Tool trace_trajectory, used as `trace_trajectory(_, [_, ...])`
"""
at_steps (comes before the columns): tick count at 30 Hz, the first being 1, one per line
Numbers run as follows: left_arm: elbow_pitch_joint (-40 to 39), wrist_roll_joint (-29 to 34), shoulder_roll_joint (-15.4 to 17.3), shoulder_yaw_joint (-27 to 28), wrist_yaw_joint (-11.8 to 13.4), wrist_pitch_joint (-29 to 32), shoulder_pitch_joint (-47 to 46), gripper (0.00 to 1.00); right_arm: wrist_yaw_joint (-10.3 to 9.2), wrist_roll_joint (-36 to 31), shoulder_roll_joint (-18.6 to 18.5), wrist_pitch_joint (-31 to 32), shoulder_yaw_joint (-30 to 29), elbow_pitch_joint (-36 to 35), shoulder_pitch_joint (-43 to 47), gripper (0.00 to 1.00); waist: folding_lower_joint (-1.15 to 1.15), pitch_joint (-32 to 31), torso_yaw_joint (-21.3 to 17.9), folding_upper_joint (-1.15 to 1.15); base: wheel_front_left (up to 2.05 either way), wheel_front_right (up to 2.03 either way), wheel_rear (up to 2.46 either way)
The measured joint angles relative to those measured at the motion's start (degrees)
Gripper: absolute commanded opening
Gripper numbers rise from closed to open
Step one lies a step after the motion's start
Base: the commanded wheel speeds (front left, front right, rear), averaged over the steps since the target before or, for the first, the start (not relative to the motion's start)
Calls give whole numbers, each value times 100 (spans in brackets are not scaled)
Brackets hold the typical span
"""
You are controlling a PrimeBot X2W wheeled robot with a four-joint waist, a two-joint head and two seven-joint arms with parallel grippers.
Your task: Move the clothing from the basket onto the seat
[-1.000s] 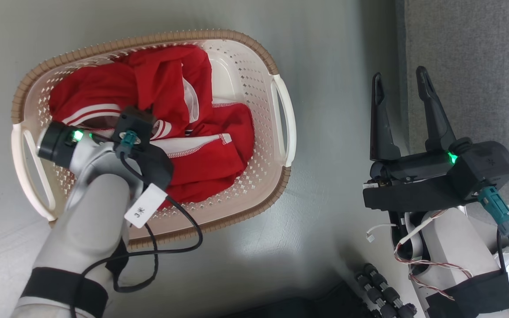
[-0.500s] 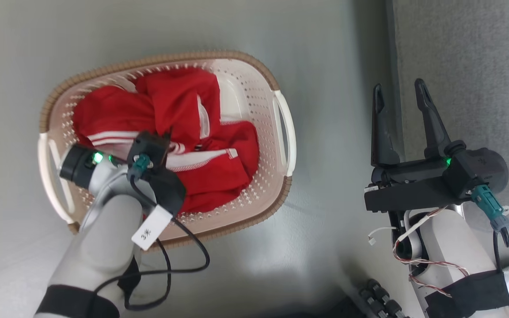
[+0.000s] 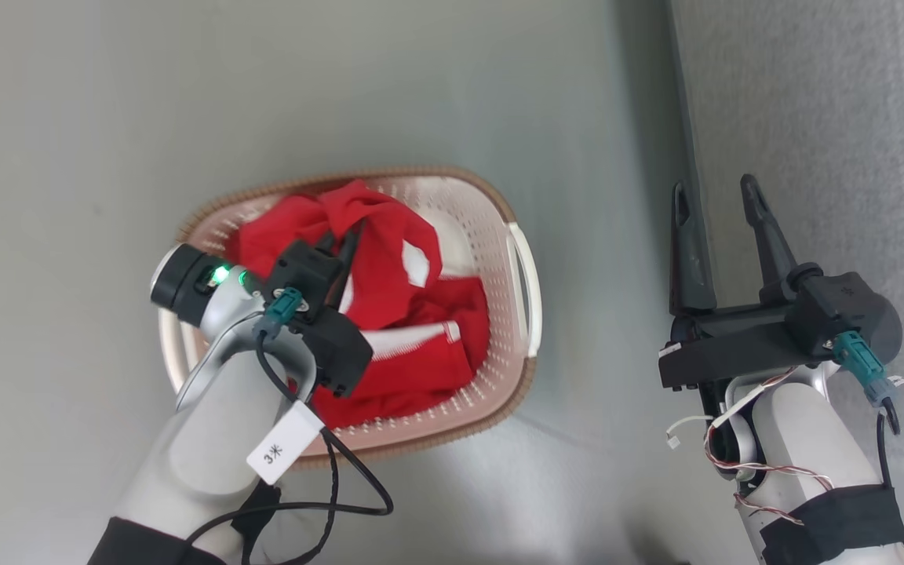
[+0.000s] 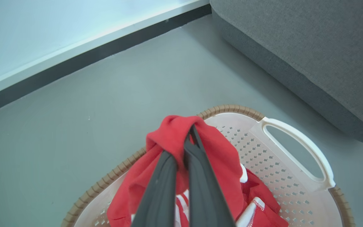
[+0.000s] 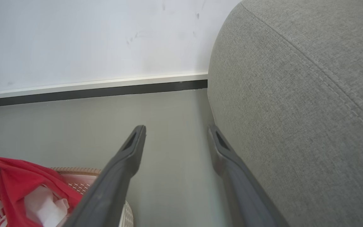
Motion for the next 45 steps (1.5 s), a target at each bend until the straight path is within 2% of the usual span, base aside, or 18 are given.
trace_trajectory(14, [-944,7,279,-230,-147,-8,4,0,127,0,4,1,-75,615,15,100,0,-1183,256,0,0,0,0])
trace_trajectory(23, [-1249,-212,283,-233,-154,-16,4,0,252,-1,5,1,-54,944,123,100,0,-1961,347,0,0,0,0])
trace_trajectory(38, [-1021,-808,293,-180,-190,-16,148,0,481,-9,13,1,89,1469,497,100,0,-3337,490,0,0,0,0])
trace_trajectory(42, [-866,-873,282,-278,-194,-16,256,0,595,-9,16,1,219,1586,626,100,0,-3679,521,0,0,0,0])
trace_trajectory(45, [-765,-918,287,-301,-194,-16,370,0,758,-9,20,2,390,1713,647,100,0,-3936,540,0,0,0,0])
